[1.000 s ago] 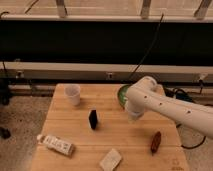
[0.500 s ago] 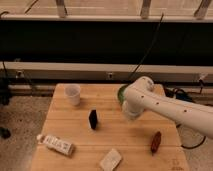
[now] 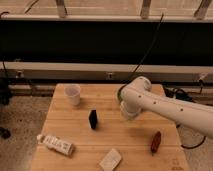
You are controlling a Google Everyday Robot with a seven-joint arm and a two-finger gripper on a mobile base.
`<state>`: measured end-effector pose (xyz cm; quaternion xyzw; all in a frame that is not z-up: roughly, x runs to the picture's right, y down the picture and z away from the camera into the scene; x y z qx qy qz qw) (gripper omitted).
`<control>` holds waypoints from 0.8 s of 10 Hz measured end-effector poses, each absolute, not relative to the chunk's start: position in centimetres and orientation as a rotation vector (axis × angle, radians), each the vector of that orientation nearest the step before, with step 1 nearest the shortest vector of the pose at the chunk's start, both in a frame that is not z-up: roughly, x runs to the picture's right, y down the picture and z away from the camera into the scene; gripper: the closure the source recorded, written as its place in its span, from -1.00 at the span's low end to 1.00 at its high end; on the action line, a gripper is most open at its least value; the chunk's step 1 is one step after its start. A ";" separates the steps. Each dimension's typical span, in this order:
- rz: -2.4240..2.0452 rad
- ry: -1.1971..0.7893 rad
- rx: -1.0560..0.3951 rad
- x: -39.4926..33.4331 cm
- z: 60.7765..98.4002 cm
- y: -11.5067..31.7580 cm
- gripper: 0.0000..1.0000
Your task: Knock the eraser over
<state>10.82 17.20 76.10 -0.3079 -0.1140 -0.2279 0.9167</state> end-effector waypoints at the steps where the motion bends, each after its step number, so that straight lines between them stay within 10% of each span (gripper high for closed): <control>1: -0.474 -0.237 -0.636 10.7 76.1 17.3 0.90; 8: -0.517 -0.255 -0.643 9.1 76.4 17.3 0.90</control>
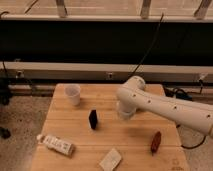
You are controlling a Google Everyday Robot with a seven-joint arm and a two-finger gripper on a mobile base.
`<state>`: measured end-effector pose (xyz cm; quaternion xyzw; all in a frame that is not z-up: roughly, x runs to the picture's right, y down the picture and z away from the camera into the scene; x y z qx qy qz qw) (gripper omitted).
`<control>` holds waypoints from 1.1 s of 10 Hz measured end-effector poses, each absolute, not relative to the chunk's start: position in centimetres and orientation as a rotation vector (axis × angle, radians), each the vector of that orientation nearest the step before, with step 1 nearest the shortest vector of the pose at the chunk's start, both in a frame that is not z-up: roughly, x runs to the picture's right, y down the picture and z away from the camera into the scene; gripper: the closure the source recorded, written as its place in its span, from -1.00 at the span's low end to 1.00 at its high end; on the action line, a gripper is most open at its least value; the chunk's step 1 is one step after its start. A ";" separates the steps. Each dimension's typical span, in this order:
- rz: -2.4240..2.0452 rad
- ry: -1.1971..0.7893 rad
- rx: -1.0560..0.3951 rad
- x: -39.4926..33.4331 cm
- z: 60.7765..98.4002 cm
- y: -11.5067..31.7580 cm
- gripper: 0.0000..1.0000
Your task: Knock the eraser over
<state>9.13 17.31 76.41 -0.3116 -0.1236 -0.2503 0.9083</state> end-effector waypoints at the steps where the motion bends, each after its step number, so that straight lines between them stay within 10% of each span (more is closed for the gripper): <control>1: -0.523 -0.256 -0.643 9.0 76.4 17.3 0.90; 11: -0.592 -0.272 -0.644 6.4 76.9 16.9 0.90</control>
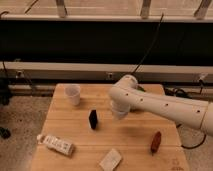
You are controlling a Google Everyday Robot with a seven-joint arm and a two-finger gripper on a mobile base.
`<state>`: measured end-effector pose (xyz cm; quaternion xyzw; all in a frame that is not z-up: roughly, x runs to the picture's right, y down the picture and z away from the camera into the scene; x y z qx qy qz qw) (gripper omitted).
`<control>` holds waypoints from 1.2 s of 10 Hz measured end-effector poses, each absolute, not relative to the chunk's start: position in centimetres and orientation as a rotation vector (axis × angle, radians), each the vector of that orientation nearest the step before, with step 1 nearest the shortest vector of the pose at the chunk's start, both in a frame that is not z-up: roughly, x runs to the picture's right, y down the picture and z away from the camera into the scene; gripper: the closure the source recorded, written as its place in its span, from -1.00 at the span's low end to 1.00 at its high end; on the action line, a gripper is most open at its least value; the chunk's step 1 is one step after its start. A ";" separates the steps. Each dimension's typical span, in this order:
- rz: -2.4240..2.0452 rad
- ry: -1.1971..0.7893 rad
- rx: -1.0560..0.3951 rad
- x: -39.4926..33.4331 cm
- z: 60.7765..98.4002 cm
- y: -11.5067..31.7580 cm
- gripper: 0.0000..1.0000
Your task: Knock the eraser over
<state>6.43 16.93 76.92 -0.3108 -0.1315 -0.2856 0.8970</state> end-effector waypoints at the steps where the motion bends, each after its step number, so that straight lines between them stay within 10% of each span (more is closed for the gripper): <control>1: -0.599 -0.273 -0.643 6.2 77.0 16.9 0.90; 12: -0.665 -0.281 -0.636 3.1 77.6 16.1 0.90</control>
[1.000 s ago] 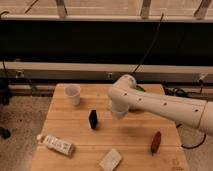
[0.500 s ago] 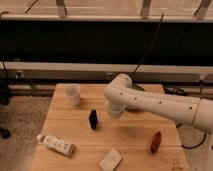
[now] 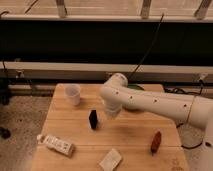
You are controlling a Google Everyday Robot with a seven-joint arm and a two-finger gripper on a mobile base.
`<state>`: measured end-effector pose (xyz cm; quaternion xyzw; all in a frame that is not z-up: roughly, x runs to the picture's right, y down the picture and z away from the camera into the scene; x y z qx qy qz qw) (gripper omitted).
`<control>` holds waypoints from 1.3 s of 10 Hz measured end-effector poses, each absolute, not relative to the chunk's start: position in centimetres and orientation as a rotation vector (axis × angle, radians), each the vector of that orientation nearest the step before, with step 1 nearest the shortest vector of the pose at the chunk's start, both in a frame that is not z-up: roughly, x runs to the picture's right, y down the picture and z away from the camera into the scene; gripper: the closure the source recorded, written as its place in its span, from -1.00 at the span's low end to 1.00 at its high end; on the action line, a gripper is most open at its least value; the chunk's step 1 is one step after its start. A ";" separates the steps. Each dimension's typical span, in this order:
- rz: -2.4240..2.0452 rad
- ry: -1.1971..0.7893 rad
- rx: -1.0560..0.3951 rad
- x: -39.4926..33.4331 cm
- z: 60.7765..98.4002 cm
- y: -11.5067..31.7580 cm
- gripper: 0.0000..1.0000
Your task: Knock the eraser over
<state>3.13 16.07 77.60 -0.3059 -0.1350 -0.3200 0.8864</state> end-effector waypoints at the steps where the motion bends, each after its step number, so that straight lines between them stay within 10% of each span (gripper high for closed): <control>1: -0.673 -0.282 -0.634 2.8 77.7 16.0 0.90; 13: -0.726 -0.296 -0.619 0.1 78.2 15.4 0.90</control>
